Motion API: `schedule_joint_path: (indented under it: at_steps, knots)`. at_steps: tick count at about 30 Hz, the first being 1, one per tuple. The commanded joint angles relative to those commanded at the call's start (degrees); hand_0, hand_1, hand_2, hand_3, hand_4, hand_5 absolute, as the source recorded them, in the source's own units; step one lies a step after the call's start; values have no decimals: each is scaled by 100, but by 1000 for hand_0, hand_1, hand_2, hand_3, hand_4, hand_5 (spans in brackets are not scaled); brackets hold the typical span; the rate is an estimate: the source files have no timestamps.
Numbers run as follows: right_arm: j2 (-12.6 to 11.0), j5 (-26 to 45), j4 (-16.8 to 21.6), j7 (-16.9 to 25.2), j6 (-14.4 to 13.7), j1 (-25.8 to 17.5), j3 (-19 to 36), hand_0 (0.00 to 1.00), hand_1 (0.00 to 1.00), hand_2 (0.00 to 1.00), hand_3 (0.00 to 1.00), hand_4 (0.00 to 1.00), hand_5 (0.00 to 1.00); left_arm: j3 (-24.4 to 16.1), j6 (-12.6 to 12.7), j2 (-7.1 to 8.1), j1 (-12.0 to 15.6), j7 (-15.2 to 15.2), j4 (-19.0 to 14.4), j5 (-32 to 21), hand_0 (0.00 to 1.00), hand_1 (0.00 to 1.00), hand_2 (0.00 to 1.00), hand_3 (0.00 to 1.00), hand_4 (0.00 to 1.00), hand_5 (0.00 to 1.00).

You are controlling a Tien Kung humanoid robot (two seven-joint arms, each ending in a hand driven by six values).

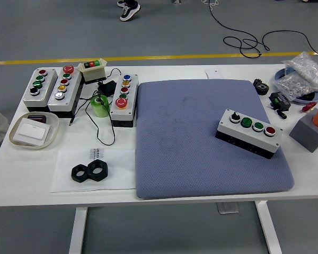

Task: Pick up the button,place it on the desk,press the button,press the button

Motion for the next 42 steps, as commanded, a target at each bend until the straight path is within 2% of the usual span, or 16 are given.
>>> schedule_joint_path:
  at_steps: [4,5,10,11,14,16,17,18,27,28,29,33,34,42]
  knots:
    - [-196,-492,45,-40,-7,83,-298,796,784,809,828,850,300,8,0,8,-13,0,0,2,742,905,956,802,556,998]
    - [-273,-629,64,-45,16,123,-404,775,769,855,922,859,168,8,1,11,-17,0,0,0,742,905,956,802,556,998]
    - [-623,-1313,94,-71,212,424,-1056,775,769,855,922,859,168,35,3,32,-32,-4,0,-34,742,905,956,802,556,998]
    - [-654,-1462,90,-78,235,486,-1173,778,768,874,940,868,128,32,4,34,-33,-4,0,-30,742,905,956,802,555,998]
    - [-686,-1821,72,-88,349,633,-1394,778,768,874,940,868,128,27,3,39,-37,-5,0,-20,742,905,956,802,555,998]
    - [-678,-2083,47,-94,501,752,-1571,778,768,874,940,868,128,34,6,44,-41,-5,0,-33,742,905,956,802,555,998]
    - [-662,-2147,36,-99,540,797,-1632,807,798,920,947,873,117,34,9,45,-43,-5,0,-35,742,905,956,801,555,998]
    - [-639,-2147,24,-106,580,851,-1712,807,798,920,947,873,117,36,13,47,-46,-5,0,-39,742,905,956,801,555,998]
    - [-510,-2147,-7,-128,778,1326,-2138,835,811,924,946,883,127,56,26,68,-75,-4,0,-75,742,905,957,802,555,998]
    - [-495,-2147,17,-120,804,1386,-2123,879,857,933,947,888,161,61,28,71,-76,-4,0,-85,742,905,958,801,555,998]
    - [-488,-2147,37,-120,820,1418,-2109,879,857,933,947,888,161,68,28,74,-75,-4,0,-94,742,905,958,801,555,998]
    - [-455,-2147,178,-98,971,1546,-2026,879,857,933,947,888,161,80,29,90,-67,-3,0,-118,742,905,958,801,555,998]
    - [-439,-2147,250,-86,1004,1577,-2009,882,861,930,898,900,272,79,27,97,-65,-4,0,-118,741,905,957,801,555,998]
    - [-89,-2033,719,-62,1189,1669,-1976,869,852,910,872,892,273,24,30,128,-72,-2,0,-74,741,905,957,800,555,998]
